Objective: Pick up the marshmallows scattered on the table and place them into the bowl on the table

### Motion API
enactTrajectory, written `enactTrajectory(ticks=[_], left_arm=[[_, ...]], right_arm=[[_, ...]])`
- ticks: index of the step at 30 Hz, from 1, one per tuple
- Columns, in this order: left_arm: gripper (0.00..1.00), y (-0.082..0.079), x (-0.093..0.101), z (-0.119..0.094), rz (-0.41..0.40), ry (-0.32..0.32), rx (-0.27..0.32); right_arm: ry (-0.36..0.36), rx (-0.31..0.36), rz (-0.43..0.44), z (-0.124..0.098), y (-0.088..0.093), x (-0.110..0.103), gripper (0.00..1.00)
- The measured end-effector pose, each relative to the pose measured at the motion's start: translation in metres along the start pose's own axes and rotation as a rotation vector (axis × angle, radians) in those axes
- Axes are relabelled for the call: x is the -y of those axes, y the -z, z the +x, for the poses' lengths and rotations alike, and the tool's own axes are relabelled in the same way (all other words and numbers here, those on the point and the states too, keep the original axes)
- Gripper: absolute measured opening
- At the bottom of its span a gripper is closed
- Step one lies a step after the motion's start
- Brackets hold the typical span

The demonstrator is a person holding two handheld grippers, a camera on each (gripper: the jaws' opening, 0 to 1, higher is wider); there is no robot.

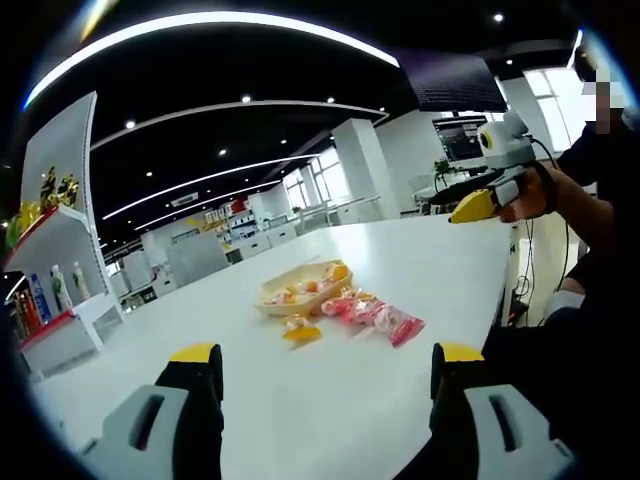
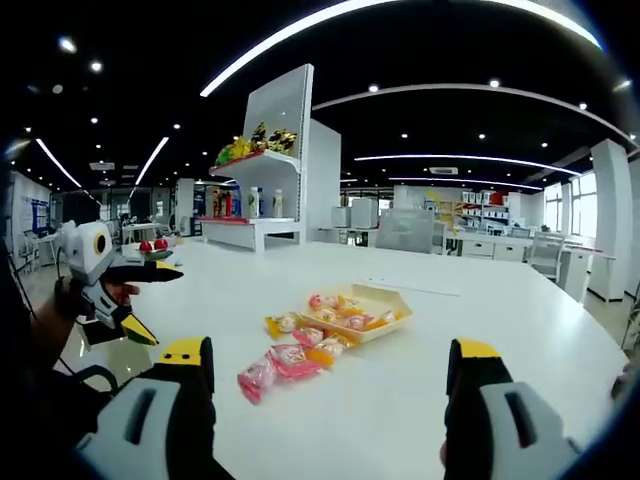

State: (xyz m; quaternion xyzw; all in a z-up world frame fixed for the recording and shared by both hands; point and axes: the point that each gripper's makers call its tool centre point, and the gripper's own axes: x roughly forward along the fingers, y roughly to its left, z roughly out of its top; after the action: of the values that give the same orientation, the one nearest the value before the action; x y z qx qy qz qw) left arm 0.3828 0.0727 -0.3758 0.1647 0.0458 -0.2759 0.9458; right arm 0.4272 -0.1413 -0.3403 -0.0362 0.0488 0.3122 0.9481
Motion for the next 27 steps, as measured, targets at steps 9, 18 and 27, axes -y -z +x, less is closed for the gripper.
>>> enactTrajectory(ticks=[9,18,27], left_arm=[[0.85,0.0,0.001,-0.001,0.003,-0.001,-0.001],[0.84,-0.001,0.002,-0.001,0.006,0.0,0.001],[0.84,-0.001,0.0,-0.002,0.005,-0.005,0.001]], right_arm=[[0.005,0.013,-0.004,-0.012,-0.002,-0.006,0.94],[0.001,0.014,0.0,-0.013,-0.004,-0.007,0.94],[0.002,0.011,0.008,-0.014,-0.001,-0.007,0.94]])
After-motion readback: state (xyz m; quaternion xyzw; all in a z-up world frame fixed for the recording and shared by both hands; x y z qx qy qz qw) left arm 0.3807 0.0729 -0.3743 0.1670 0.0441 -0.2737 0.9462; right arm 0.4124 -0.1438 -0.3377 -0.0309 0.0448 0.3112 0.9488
